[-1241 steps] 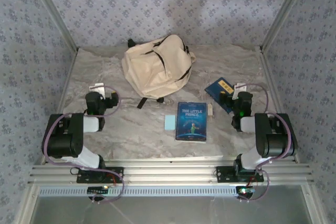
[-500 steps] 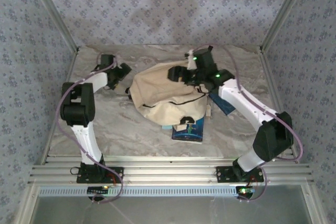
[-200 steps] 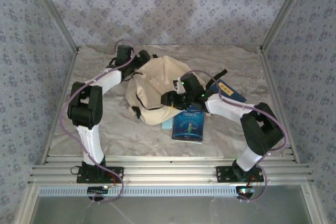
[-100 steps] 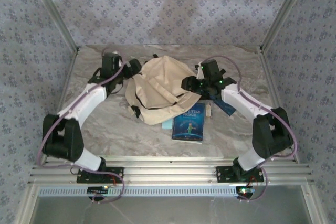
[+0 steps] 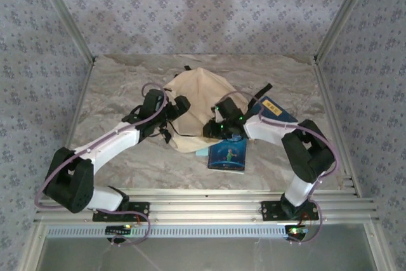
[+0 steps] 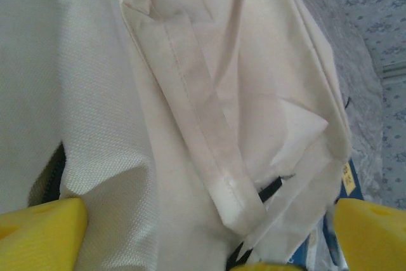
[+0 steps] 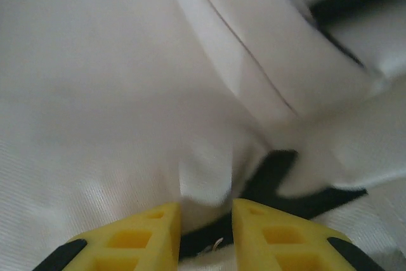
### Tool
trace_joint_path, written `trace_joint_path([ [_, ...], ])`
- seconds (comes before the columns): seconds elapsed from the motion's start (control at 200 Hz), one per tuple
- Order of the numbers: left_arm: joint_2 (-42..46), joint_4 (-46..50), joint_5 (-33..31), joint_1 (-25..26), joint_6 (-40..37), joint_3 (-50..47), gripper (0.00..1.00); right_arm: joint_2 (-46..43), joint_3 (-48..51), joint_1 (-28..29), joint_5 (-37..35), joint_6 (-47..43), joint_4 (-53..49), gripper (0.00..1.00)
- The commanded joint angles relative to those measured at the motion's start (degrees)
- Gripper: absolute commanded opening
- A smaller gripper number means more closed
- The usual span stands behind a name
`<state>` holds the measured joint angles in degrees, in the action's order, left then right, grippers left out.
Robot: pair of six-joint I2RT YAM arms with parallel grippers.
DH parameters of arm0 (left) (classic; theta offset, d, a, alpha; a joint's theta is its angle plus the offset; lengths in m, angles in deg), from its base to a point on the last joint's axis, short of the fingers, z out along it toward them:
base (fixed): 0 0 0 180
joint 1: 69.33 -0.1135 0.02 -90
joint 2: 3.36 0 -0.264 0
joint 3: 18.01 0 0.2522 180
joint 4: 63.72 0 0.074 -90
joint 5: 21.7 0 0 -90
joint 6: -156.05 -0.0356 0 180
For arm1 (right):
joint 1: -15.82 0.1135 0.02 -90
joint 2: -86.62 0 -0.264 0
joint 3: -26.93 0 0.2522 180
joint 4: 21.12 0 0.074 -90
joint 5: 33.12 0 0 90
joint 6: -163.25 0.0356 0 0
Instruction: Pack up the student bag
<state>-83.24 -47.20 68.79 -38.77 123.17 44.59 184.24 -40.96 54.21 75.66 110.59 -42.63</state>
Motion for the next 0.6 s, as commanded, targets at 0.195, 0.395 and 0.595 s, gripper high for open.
trace_joint_path([
  [0.195,-15.1,-3.2,-7.6,-4.3,-1.0,-1.7,1.0,3.1,4.6,3.4,-0.6,5.4,-0.3,0.31],
  [0.395,-20.2,-0.3,-11.5,-8.7,-5.6,6.5,1.0,1.9,0.2,3.0,0.1,2.8,-3.9,0.4],
  [0.595,-20.1,5.4,-9.5,-10.0,-13.6,11.5,1.0,-7.1,-3.3,-1.2,-2.7,-0.5,-10.5,0.57],
])
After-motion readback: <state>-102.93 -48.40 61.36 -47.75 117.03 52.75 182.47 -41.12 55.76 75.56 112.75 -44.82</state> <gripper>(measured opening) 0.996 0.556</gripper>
